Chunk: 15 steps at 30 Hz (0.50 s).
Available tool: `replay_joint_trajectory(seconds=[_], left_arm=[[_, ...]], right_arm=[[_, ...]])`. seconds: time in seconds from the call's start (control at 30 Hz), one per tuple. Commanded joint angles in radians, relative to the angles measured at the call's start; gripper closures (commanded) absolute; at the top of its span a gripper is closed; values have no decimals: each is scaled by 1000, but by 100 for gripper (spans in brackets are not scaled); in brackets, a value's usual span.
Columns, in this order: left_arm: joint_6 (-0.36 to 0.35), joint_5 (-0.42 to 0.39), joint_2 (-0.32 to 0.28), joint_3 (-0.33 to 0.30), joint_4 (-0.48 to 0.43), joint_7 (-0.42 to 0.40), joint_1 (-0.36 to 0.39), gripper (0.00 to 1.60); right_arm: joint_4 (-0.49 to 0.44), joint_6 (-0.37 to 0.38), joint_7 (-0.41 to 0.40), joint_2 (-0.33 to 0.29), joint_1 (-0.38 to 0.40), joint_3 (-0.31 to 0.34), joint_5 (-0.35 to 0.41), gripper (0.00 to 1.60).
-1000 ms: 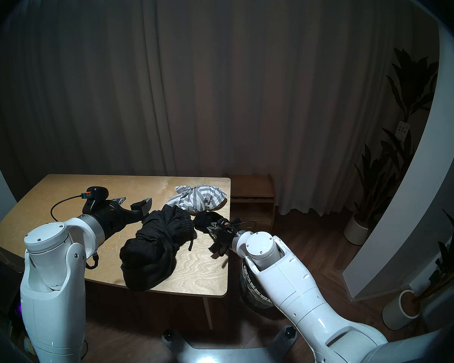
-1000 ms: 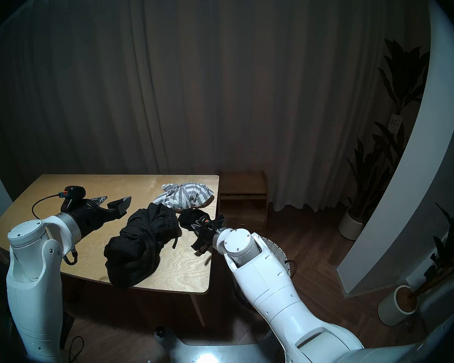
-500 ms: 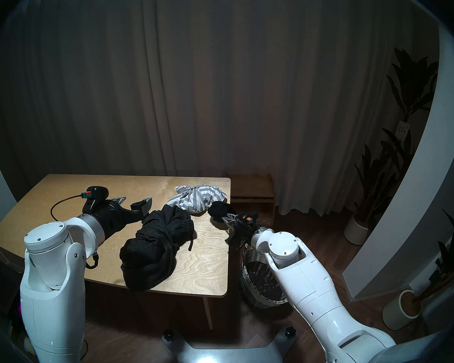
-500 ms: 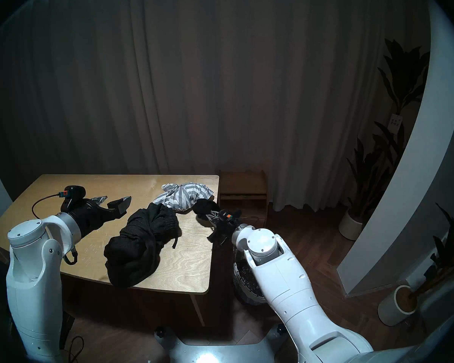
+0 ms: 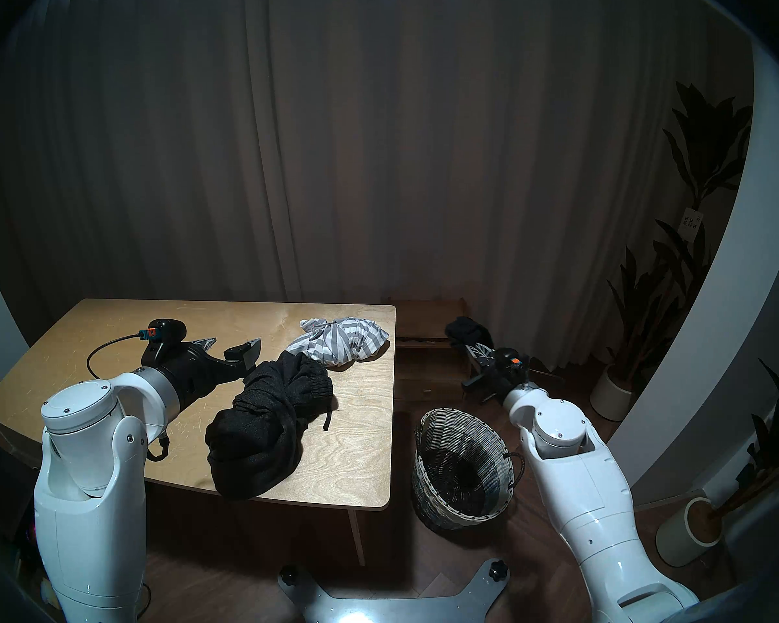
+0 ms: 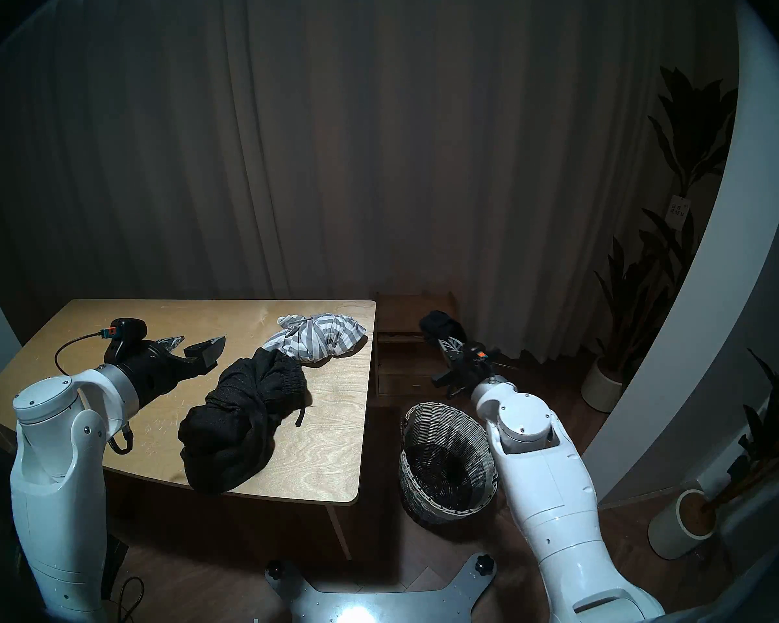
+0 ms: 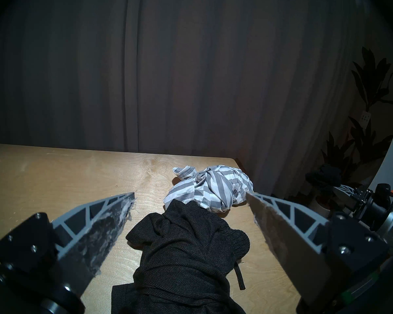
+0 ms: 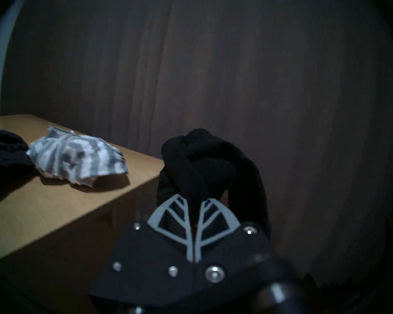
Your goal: Toss clothes into the laundry hamper
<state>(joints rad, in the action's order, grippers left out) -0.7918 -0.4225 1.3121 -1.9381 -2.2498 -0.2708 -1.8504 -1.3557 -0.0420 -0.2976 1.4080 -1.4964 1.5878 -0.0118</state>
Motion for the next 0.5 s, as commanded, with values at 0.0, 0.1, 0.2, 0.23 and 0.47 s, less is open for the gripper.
replay_joint_trajectory(seconds=[0.0,0.1,0.2,0.23,0.47], left_arm=[[7,3,-3,3,-20,1,9,0],[8,3,-4,4,-21,3,8,0],[9,2,-5,4,-21,5,8,0],[9,1,-5,5,-21,5,8,0],[8,-3,-7,5,-20,7,8,0]], right_arm=[[97,21,64,22,-18,42,10,160],[160,5,83,25,7,48,10,160],[216,-18,89,23,44,48,11,160],[230,-18,91,23,55,49,12,160],[293,-10,99,19,117,52,15,160]])
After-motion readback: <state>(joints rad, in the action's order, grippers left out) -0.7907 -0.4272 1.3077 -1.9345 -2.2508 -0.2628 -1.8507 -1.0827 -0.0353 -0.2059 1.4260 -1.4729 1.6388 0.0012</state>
